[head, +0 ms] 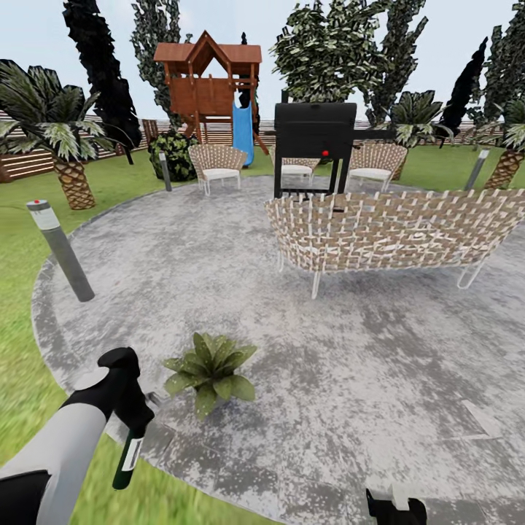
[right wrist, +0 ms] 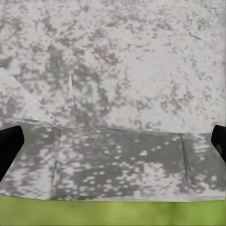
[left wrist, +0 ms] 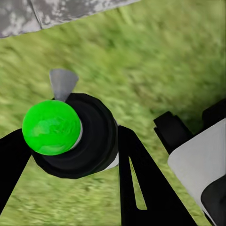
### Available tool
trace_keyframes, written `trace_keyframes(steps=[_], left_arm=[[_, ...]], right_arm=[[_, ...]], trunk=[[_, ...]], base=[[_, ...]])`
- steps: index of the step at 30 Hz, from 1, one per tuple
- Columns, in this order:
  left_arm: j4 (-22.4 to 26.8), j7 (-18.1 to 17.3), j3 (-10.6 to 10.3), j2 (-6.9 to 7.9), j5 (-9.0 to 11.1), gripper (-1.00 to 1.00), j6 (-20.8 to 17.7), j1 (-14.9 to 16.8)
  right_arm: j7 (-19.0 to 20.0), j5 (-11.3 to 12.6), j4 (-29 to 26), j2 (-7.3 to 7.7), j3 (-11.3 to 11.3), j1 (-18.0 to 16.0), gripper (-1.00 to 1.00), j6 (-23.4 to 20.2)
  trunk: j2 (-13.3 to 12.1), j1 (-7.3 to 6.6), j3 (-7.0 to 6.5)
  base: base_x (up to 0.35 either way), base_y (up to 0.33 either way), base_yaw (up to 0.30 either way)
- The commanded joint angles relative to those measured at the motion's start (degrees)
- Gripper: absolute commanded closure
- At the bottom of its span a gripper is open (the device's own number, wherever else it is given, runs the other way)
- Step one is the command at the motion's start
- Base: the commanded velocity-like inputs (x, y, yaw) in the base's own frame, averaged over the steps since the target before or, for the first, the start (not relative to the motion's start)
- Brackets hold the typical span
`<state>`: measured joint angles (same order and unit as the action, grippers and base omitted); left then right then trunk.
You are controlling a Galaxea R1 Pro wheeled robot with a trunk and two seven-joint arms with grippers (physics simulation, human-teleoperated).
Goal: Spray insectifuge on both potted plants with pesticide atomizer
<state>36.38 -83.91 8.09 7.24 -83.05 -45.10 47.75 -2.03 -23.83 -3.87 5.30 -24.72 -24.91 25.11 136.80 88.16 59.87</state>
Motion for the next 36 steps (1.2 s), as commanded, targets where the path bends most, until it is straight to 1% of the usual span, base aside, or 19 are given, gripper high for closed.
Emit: trace_keyframes(steps=[1, 2, 4, 5, 6, 7, 9, 11, 15, 20, 24, 36], left_arm=[[0.2, -0.2, 0.6, -0.04, -0.5, 1.00, -0.6, -0.5], [0.2, 0.0, 0.8, -0.01, -0.5, 1.00, -0.6, -0.8], [0.5, 1.7, 1.7, 0.05, -0.5, 1.00, -0.6, -2.1], [0.5, 3.4, 2.7, 0.05, -0.4, 1.00, -0.6, -3.0], [0.5, 5.3, 4.2, -0.02, 0.0, 1.00, -0.6, -3.8], [0.4, 8.0, 6.0, -0.11, 0.9, 1.00, -0.5, -4.5], [0.4, 10.2, 7.1, -0.12, 2.3, 1.00, -0.5, -4.8], [0.5, 10.9, 7.5, -0.15, 3.4, 1.00, -0.5, -5.0], [0.8, 10.8, 7.8, -0.27, 4.3, 1.00, -0.5, -5.0], [0.9, 10.7, 7.9, -0.58, 4.4, 1.00, -0.5, -4.5], [0.9, 10.8, 8.0, -1.61, 4.4, 1.00, -0.4, -4.5], [0.9, 10.9, 8.1, -1.85, 4.4, 1.00, -0.4, -4.5]], right_arm=[[-0.2, -0.6, 0.1, -0.01, -0.3, 0.0, -1.00, 0.2], [-0.2, -0.6, 0.1, -0.02, -0.3, 0.0, -1.00, 0.2], [-0.2, -0.6, 0.1, -0.02, -0.4, 0.0, -1.00, 0.2], [-0.2, -0.6, 0.1, -0.03, -0.4, 0.0, -1.00, 0.2], [-0.2, -0.6, 0.1, -0.03, -0.4, 0.0, -1.00, 0.2], [-0.2, -0.6, 0.1, -0.06, -0.4, 0.0, -1.00, 0.2], [-0.2, -0.6, 0.1, -0.10, -0.4, 0.0, -1.00, 0.2], [-0.2, -0.6, 0.1, -0.11, -0.4, 0.0, -1.00, 0.2], [-0.2, -0.6, 0.1, -0.12, -0.4, 0.0, -1.00, 0.2], [-0.3, -0.6, 0.1, -0.12, -0.4, 0.0, -1.00, 0.2], [-0.3, -0.6, 0.1, -0.05, -0.4, 0.0, -1.00, 0.2], [-0.3, -0.7, 0.1, 0.03, -0.4, 0.0, -1.00, 0.2]], trunk=[[0.0, 0.00, 0.05], [0.0, 0.00, 0.05], [0.0, 0.00, 0.05], [0.0, 0.00, 0.05], [0.0, 0.00, 0.05], [0.0, 0.00, 0.05], [0.0, 0.00, 0.05], [0.0, 0.00, 0.05], [0.0, 0.00, 0.05], [0.0, 0.00, 0.05], [0.0, 0.00, 0.05], [0.0, 0.00, 0.05]], base=[[0.047, -0.016, 0.000], [0.030, -0.010, 0.000], [0.013, -0.004, 0.000], [0.005, -0.002, 0.000], [0.003, -0.001, 0.000], [0.001, 0.000, 0.000], [0.001, 0.000, 0.041], [0.000, 0.000, 0.155], [0.000, 0.000, 0.243], [0.074, 0.000, 0.269], [0.274, -0.072, 0.125], [0.047, -0.258, 0.021]])
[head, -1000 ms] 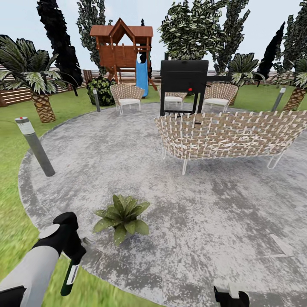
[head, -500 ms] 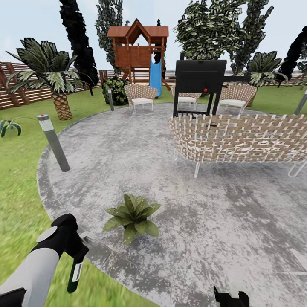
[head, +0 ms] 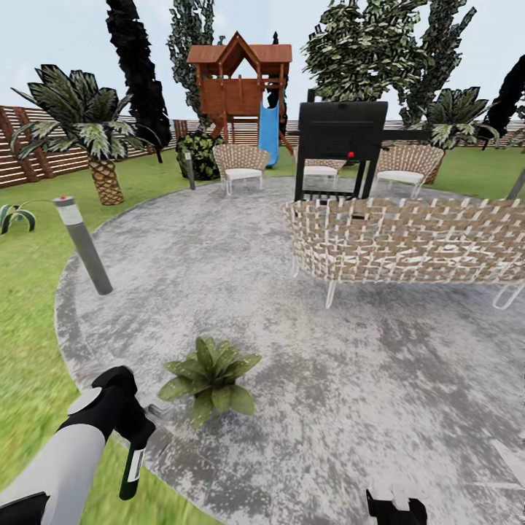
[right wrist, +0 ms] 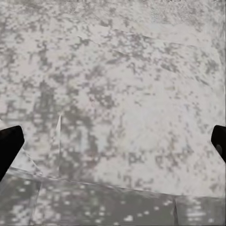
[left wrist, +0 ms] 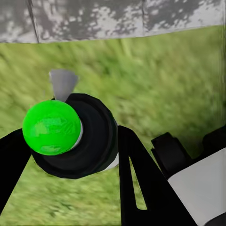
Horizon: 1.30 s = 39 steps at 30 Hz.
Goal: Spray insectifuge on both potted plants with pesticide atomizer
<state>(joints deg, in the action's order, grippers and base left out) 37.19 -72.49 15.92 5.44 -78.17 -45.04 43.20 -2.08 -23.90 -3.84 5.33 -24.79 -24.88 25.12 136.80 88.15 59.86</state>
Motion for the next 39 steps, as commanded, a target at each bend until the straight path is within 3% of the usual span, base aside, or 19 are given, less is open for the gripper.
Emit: trace_keyframes(steps=[1, 10, 19, 25, 39], left_arm=[[0.1, -0.6, 0.2, -0.07, -0.5, 1.00, -0.5, 0.0], [0.1, -0.6, 0.2, 0.09, -0.5, 1.00, -0.5, -0.2], [0.2, -0.5, 0.2, 0.09, -0.5, 1.00, -0.6, -0.2], [0.2, -0.5, 0.2, 0.09, -0.5, 1.00, -0.6, -0.2], [0.2, -0.5, 0.2, 0.09, -0.5, 1.00, -0.7, -0.2]], right_arm=[[-0.2, -0.6, 0.1, 0.02, -0.3, -0.1, -1.00, 0.2], [-0.2, -0.4, 0.1, -0.16, -0.3, 0.0, -1.00, 0.2], [-0.2, -0.4, 0.1, -0.23, -0.4, -0.1, -1.00, 0.2], [-0.2, -0.4, 0.1, -0.23, -0.4, -0.1, -1.00, 0.2], [-0.3, -0.4, 0.1, -0.36, -0.3, -0.1, -1.00, 0.3]], trunk=[[0.0, 0.01, 0.05], [0.0, 0.01, 0.05], [0.0, 0.01, 0.05], [0.0, 0.01, 0.05], [0.0, 0.01, 0.05]], base=[[0.233, -0.220, 0.001], [0.091, -0.059, 0.008], [-0.131, -0.092, 0.267], [-0.035, -0.258, 0.256], [0.000, -0.273, 0.056]])
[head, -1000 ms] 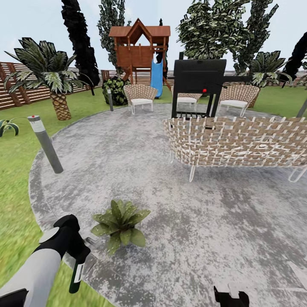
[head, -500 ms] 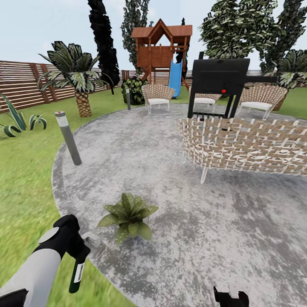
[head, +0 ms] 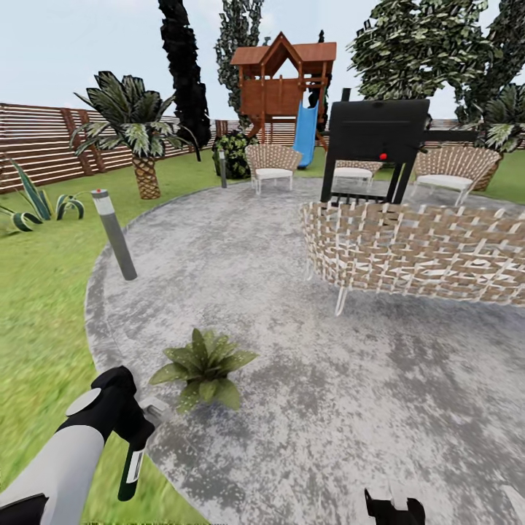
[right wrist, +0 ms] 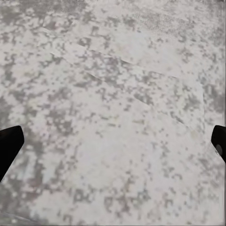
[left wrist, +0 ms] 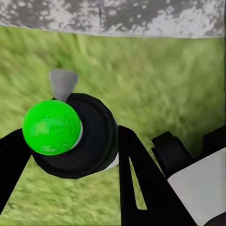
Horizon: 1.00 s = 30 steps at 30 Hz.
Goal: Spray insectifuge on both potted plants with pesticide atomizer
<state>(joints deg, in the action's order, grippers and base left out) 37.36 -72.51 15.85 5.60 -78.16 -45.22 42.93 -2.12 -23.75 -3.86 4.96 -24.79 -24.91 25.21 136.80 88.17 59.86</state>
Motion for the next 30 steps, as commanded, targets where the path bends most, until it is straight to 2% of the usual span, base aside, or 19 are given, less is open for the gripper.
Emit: trace_keyframes(steps=[1, 6, 12, 23, 25, 27, 28, 29, 30], left_arm=[[0.1, -0.5, 0.2, -0.06, -0.5, 1.00, -0.5, 0.1], [0.0, -0.5, 0.3, -0.06, -0.5, 1.00, -0.5, 0.1], [0.1, -0.6, 0.4, -0.06, -0.5, 1.00, -0.5, 0.1], [0.0, -0.8, 0.3, -0.76, -0.5, 1.00, -0.6, 0.1], [0.0, -2.6, -0.1, -0.73, -0.6, 1.00, -0.6, 0.4], [0.0, -9.1, -0.7, -0.34, -1.3, 1.00, -0.4, 0.6], [0.1, -13.0, -1.2, -0.16, -2.2, 1.00, -0.2, 1.1], [0.1, -16.3, -2.3, -0.02, -4.0, 1.00, -0.2, 2.2], [0.1, -17.5, -5.2, -0.64, -11.6, 1.00, -0.5, 6.5]], right_arm=[[-0.2, -0.6, 0.1, -0.02, -0.3, 0.0, -1.00, 0.2], [-0.3, -0.6, 0.1, -0.25, -0.3, 0.0, -1.00, 0.2], [-0.1, -0.9, 0.1, -0.27, -0.3, 0.0, -1.00, 0.2], [-0.1, -0.9, 0.1, -0.29, -0.3, 0.0, -1.00, 0.2], [-0.1, -0.9, 0.1, -0.24, -0.3, 0.0, -1.00, 0.2], [-0.1, -0.9, 0.1, -0.16, -0.3, 0.0, -1.00, 0.2], [-0.1, -0.9, 0.1, -0.14, -0.3, 0.0, -1.00, 0.1], [-0.1, -0.9, 0.1, -0.14, -0.3, 0.0, -1.00, 0.1], [0.0, -0.9, 0.2, 0.14, -0.2, 0.0, -1.00, 0.1]], trunk=[[0.0, -0.01, 0.05], [0.0, -0.01, 0.15], [0.0, -0.01, 0.17], [0.0, -0.01, 0.17], [0.0, -0.01, 0.17], [0.0, -0.01, 0.17], [0.0, -0.01, 0.17], [0.0, -0.01, 0.17], [0.0, -0.01, 0.17]], base=[[0.027, -0.273, 0.252], [0.069, -0.273, 0.268], [0.082, -0.273, 0.062], [0.154, -0.206, 0.258], [0.030, -0.023, 0.081], [0.008, -0.006, 0.021], [0.003, -0.002, 0.007], [0.001, -0.001, 0.004], [0.000, 0.000, 0.000]])
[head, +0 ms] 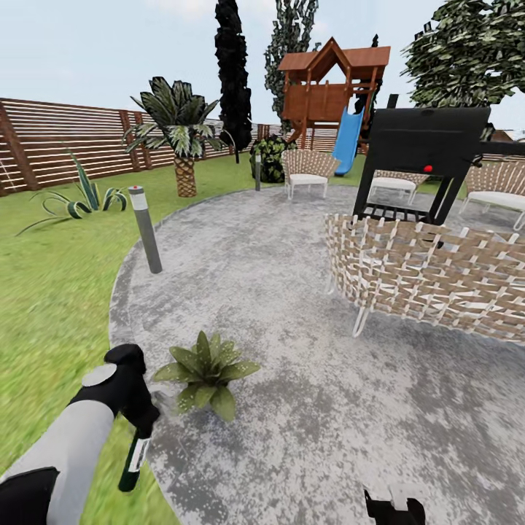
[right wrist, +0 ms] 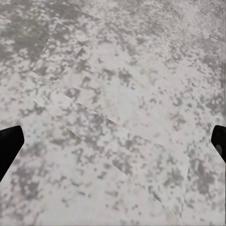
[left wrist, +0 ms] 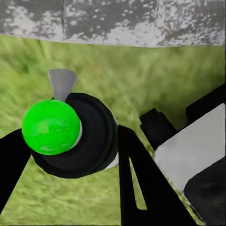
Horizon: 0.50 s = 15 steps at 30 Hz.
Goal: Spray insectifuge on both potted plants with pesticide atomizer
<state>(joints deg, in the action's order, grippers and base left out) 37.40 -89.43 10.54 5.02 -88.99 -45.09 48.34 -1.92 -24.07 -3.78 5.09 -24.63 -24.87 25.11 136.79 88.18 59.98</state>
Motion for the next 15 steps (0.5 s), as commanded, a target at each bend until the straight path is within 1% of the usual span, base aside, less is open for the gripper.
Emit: trace_keyframes(steps=[1, 2, 3, 6, 7, 10, 12, 15], left_arm=[[0.0, -0.6, -0.1, -0.21, -2.2, 1.00, -0.6, 2.3], [0.0, -0.6, -0.2, -0.27, -3.1, 1.00, -0.6, 4.0], [-0.1, -0.6, -0.5, -0.28, -3.7, 1.00, -0.6, 5.6], [-0.3, -0.6, -1.1, -0.28, -5.5, 1.00, -0.6, 7.0], [-0.3, -0.6, -1.3, -0.26, -6.5, 1.00, -0.6, 7.4], [-0.3, -0.6, -1.6, -0.13, -8.0, 1.00, -0.5, 7.1], [-0.2, -0.6, -1.7, -0.05, -8.1, 1.00, -0.6, 6.8], [-0.2, -0.6, -1.2, 0.04, -8.1, 1.00, -0.7, 6.6]], right_arm=[[-0.2, -0.6, 0.1, 0.06, -0.3, -0.1, -1.00, 0.2], [-0.2, -0.6, 0.1, 0.08, -0.3, -0.1, -1.00, 0.2], [-0.2, -0.6, 0.1, 0.09, -0.3, -0.1, -1.00, 0.2], [-0.2, -0.6, 0.1, 0.10, -0.3, -0.1, -1.00, 0.2], [-0.2, -0.6, 0.1, 0.10, -0.3, 0.0, -1.00, 0.2], [-0.2, -0.6, 0.1, 0.13, -0.3, 0.0, -1.00, 0.2], [-0.2, -0.6, 0.1, 0.15, -0.3, -0.1, -1.00, 0.2], [-0.2, -0.6, 0.1, 0.16, -0.3, -0.1, -1.00, 0.2]], trunk=[[0.0, -0.02, 0.05], [0.0, -0.02, 0.05], [0.0, -0.02, 0.05], [0.0, -0.02, 0.05], [0.0, -0.02, 0.05], [0.0, -0.02, 0.05], [0.0, -0.02, 0.05], [0.0, -0.02, 0.05]], base=[[0.000, 0.000, 0.000], [0.000, 0.000, 0.000], [0.000, 0.000, 0.000], [0.000, 0.000, 0.000], [0.000, 0.000, 0.000], [0.000, 0.000, 0.000], [0.000, 0.000, 0.000], [0.000, 0.000, 0.000]])
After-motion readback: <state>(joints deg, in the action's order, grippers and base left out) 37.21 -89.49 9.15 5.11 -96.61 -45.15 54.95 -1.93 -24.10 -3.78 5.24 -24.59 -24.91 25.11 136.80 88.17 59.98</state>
